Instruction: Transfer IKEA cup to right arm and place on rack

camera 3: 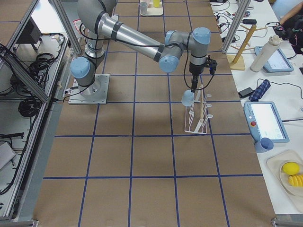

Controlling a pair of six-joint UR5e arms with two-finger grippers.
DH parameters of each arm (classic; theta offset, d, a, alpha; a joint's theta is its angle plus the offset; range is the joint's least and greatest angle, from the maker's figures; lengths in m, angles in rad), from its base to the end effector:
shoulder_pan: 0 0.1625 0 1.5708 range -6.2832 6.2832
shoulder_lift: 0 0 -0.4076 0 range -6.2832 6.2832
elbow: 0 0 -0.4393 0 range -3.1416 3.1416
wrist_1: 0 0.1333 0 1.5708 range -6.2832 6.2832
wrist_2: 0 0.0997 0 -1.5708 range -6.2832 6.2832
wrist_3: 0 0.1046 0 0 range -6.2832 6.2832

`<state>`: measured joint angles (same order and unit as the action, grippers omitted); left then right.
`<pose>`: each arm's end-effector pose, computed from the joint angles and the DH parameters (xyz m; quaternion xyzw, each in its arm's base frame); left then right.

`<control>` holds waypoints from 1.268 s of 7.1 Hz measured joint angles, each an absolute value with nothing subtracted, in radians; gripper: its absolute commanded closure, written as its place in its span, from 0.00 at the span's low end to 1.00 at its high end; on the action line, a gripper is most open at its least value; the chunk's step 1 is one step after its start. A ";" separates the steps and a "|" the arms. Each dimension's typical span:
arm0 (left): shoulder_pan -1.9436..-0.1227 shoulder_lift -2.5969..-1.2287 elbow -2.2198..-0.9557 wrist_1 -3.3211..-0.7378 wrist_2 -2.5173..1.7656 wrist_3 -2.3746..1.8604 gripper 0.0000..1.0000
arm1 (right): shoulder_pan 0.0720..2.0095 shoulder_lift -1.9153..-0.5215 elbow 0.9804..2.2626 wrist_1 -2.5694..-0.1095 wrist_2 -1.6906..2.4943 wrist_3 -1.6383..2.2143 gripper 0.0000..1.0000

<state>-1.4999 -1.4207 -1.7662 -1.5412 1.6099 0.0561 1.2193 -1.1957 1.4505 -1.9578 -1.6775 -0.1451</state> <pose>-0.0952 -0.4839 0.4395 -0.0072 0.9998 0.0091 0.0190 -0.1218 -0.6870 0.3411 -0.1061 -0.9907 0.0509 0.0678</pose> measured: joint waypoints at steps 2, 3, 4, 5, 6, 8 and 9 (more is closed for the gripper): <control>-1.504 -1.428 -1.768 -1.535 1.609 0.060 0.00 | 1.260 -1.286 1.442 -1.804 -1.609 -0.132 0.00; -1.505 -1.430 -1.768 -1.534 1.609 0.061 0.00 | 1.312 -1.351 1.440 -1.709 -1.586 -0.084 0.00; -1.507 -1.429 -1.767 -1.533 1.608 0.061 0.00 | 1.378 -1.409 1.441 -1.633 -1.579 -0.011 0.00; -1.509 -1.425 -1.770 -1.533 1.608 0.062 0.00 | 1.453 -1.453 1.446 -1.584 -1.578 0.056 0.00; -1.509 -1.413 -1.771 -1.534 1.608 0.062 0.00 | 1.517 -1.484 1.454 -1.561 -1.578 0.095 0.00; -1.513 -1.387 -1.796 -1.538 1.602 0.062 0.00 | 1.566 -1.515 1.474 -1.559 -1.573 0.105 0.00; -1.515 -1.373 -1.818 -1.536 1.578 0.060 0.00 | 1.572 -1.519 1.478 -1.562 -1.571 0.104 0.00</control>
<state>-1.5148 -1.3730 -1.8176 -1.5357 1.5782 0.0604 1.5715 -1.5193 1.4777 -1.5620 -1.5706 0.1038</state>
